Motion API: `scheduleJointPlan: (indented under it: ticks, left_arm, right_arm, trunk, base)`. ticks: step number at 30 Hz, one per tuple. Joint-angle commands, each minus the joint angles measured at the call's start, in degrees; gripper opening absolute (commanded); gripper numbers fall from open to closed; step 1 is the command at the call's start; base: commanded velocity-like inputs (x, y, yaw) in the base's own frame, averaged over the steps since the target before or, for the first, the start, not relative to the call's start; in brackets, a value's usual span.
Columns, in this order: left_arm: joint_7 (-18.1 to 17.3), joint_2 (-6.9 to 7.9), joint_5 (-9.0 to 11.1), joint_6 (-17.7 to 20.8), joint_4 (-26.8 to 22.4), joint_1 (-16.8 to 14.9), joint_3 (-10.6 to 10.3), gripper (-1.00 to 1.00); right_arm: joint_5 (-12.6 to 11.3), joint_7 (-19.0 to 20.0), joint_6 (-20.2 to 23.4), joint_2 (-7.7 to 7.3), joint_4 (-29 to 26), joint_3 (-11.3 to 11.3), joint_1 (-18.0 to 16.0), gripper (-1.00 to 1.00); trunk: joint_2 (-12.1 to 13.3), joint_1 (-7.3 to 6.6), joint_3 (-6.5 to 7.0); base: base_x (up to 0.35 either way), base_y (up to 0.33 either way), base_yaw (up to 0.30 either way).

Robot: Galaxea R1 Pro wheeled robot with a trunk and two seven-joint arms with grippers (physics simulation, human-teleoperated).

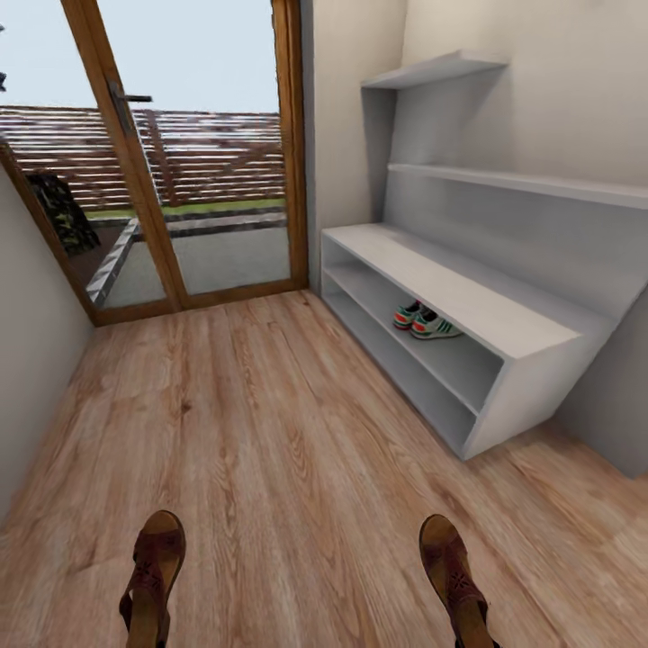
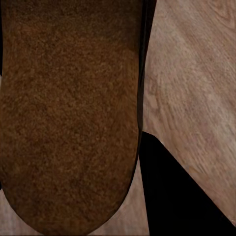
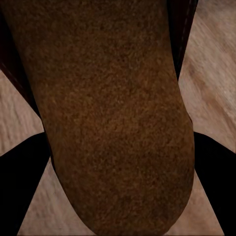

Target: Pick up the two gym shoes and the two sandals from the corridor floor and place them onto the hallstand (shoe rack) in the corridor, making sure they are on the rack and not on the floor. Arrange them so the two gym shoes are next to each other and the two sandals are next to each other.

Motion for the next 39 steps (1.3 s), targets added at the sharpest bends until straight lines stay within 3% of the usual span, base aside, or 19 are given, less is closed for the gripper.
scheduleJointPlan:
  ticks: [1, 39]
  left_arm:
    - [-0.4, -0.02, 0.1, 0.0, 0.0, 0.0, 0.1, -1.00]
    - [-0.4, -0.02, 0.1, 0.0, 0.0, 0.0, 0.1, -1.00]
  right_arm:
    - [0.1, 0.6, -0.2, 0.07, -0.1, -0.5, -0.1, -1.00]
    - [0.0, 0.4, -0.2, -0.02, -0.2, -0.5, 0.0, -1.00]
  trunk:
    - [0.0, 0.01, 0.01]
    - [0.0, 0.01, 0.19]
  base:
    - [0.200, 0.300, 0.198]
    - [0.252, 0.244, 0.019]
